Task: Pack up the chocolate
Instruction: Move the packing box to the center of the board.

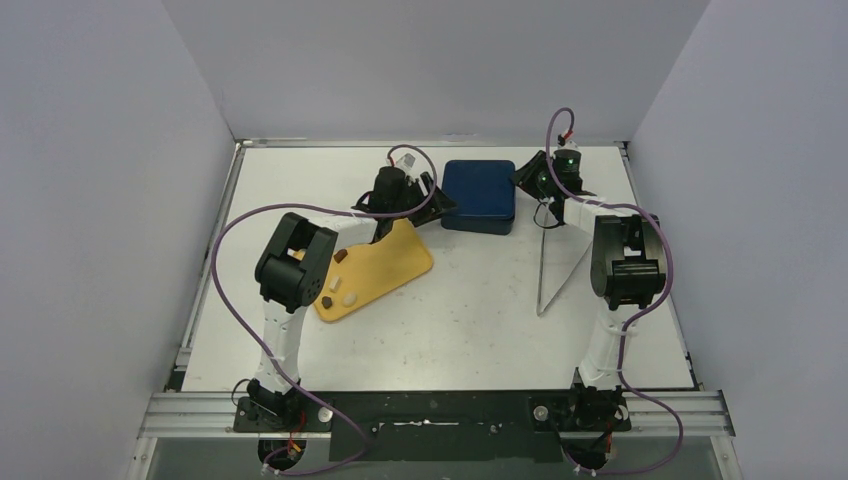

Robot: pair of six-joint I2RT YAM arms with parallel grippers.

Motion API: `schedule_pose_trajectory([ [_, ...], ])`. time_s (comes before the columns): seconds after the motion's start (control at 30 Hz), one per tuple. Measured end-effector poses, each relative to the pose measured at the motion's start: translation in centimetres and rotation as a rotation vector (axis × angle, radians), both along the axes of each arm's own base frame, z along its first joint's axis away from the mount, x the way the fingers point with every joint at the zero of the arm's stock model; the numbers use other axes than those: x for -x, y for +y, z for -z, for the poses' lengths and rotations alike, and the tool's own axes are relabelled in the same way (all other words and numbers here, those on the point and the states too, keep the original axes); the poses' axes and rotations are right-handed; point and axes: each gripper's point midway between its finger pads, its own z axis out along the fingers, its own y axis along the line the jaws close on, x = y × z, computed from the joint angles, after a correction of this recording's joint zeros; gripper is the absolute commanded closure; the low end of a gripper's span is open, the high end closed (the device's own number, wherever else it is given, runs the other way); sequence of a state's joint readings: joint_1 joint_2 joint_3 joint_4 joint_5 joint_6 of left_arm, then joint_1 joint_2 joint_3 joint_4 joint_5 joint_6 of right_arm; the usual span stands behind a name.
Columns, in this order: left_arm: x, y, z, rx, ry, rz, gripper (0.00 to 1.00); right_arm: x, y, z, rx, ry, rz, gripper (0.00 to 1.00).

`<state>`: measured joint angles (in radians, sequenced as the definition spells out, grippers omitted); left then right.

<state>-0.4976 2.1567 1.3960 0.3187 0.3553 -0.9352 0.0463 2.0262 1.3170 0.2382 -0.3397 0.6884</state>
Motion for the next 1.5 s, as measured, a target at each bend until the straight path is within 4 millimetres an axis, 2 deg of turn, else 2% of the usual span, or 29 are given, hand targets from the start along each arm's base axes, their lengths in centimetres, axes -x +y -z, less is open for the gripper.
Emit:
schedule_pose_trajectory([
  [0.53,-0.4,-0.1,-0.5,0.012,-0.024,-0.008,0.41,-0.1,-0.1,-0.1,-0.001,-0.010,0.002,0.78],
  [0.9,-0.5,0.0,-0.3,-0.029,-0.045,0.000,0.38,-0.1,-0.7,0.1,0.001,-0.013,0.011,0.78],
  [1.13,-1.0,0.3,-0.2,-0.067,-0.072,-0.008,0.43,0.0,-0.8,0.3,-0.001,-0.027,0.013,0.79],
  [1.5,-1.0,0.0,-0.5,-0.072,-0.090,0.002,0.44,0.0,-1.0,0.4,-0.008,-0.072,0.020,0.78],
])
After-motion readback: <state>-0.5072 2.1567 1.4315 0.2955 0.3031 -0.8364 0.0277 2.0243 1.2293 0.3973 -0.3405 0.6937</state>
